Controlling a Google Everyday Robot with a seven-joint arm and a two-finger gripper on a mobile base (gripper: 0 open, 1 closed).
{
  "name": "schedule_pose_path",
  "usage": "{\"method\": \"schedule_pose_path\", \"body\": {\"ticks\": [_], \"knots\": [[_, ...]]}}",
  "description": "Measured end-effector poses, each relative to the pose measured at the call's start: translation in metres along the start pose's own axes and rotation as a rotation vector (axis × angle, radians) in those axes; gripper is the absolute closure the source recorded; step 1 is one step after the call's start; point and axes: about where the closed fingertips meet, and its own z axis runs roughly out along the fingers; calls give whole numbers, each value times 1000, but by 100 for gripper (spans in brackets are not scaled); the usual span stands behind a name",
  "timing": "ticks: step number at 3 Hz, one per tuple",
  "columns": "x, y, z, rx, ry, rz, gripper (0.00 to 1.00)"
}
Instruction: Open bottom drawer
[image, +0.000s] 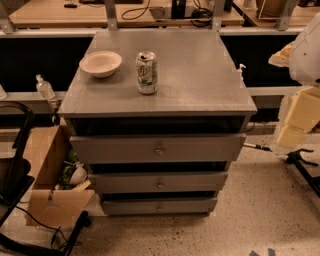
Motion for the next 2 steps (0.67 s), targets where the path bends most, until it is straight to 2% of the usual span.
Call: {"method": "schedule_pose_path", "body": {"ticks": [1, 2], "knots": [[0, 0, 0, 0, 0, 0, 0], [-2, -7, 15, 37, -3, 16, 0]]}}
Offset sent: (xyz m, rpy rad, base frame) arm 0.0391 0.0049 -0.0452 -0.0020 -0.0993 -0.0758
